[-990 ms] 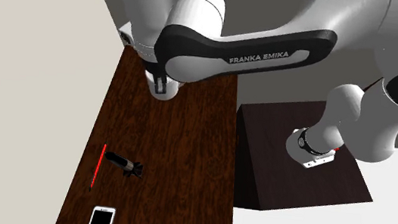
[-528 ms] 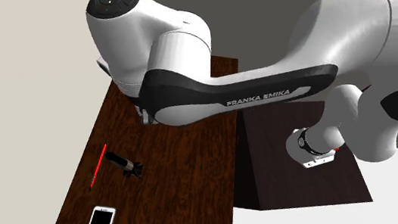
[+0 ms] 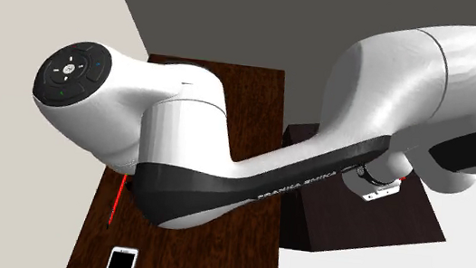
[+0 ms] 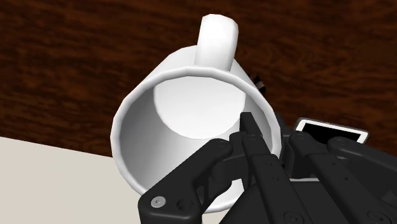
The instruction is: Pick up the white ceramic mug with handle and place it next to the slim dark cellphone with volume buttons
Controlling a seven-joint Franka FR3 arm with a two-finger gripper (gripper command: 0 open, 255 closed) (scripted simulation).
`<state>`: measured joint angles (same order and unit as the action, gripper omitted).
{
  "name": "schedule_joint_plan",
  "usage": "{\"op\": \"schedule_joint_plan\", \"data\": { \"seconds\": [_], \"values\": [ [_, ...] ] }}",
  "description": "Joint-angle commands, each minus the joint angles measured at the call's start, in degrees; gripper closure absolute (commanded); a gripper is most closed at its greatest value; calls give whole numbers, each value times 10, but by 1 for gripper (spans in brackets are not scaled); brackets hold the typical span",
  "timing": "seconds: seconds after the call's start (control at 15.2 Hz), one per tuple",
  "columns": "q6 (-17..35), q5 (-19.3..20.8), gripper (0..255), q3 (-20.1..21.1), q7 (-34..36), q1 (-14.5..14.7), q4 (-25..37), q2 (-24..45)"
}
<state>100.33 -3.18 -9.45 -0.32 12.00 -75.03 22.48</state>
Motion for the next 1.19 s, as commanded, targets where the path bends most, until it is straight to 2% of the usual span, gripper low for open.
{"op": "schedule_joint_plan", "data": {
  "seconds": [0.0, 0.26, 0.46, 0.73, 1.12],
  "values": [
    [-18, 0, 255, 7, 23, 13, 46, 28],
    [-62, -2, 255, 18, 61, 34, 163, 102],
    [-118, -4, 255, 26, 88, 46, 302, 184],
    [-69, -3, 255, 25, 88, 51, 229, 160],
    [-11, -1, 255, 24, 87, 55, 154, 143]
  ]
}}
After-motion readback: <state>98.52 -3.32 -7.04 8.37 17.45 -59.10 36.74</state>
